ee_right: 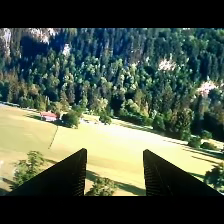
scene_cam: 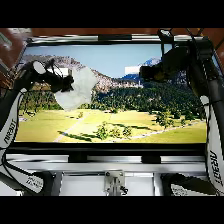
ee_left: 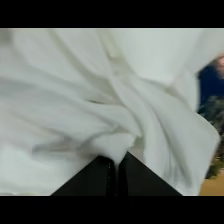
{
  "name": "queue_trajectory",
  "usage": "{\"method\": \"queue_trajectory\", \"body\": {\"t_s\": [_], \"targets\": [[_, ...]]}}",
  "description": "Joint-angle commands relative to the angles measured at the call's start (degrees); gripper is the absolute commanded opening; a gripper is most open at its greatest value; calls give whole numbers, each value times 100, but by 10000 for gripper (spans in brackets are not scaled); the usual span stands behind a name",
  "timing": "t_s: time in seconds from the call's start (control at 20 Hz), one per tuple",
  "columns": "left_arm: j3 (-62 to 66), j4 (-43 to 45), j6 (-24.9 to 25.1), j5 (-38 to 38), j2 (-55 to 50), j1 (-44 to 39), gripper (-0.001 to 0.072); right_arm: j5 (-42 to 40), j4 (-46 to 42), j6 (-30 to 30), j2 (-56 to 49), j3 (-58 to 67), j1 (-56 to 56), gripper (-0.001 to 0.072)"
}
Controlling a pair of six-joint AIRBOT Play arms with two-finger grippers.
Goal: Fold the shirts.
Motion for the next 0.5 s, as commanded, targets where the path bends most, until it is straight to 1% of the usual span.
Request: {"method": "queue_trajectory", "body": {"t_s": [0.0, 0.05, 0.1, 0.2, 0.3, 0.35, 0.4, 0.45], "targets": [[850, -933, 570, 389, 782, -142, 31, 273, -116, -42, 245, 258, 2, 459], [1167, -1314, 1121, 522, 1222, -280, 31, 479, -249, -72, 435, 461, 2, 459], [1432, -1464, 1606, 566, 1624, -459, 31, 721, -422, -79, 656, 638, 2, 459], [1696, -1458, 2326, 564, 2387, -914, 32, 1246, -782, -76, 1163, 962, 2, 460], [1694, -1416, 2389, 297, 2894, -1344, 31, 1585, -868, -79, 1727, 1043, 2, 460], [1694, -1412, 2371, -39, 2988, -1539, 31, 1495, -887, -109, 1989, 1043, 2, 459], [1687, -1408, 2367, -424, 2997, -1714, 31, 1244, -879, -267, 2186, 1043, 2, 408], [1589, -1349, 2277, -756, 2964, -1899, 31, 863, -881, -492, 2326, 1043, 2, 336]]}}
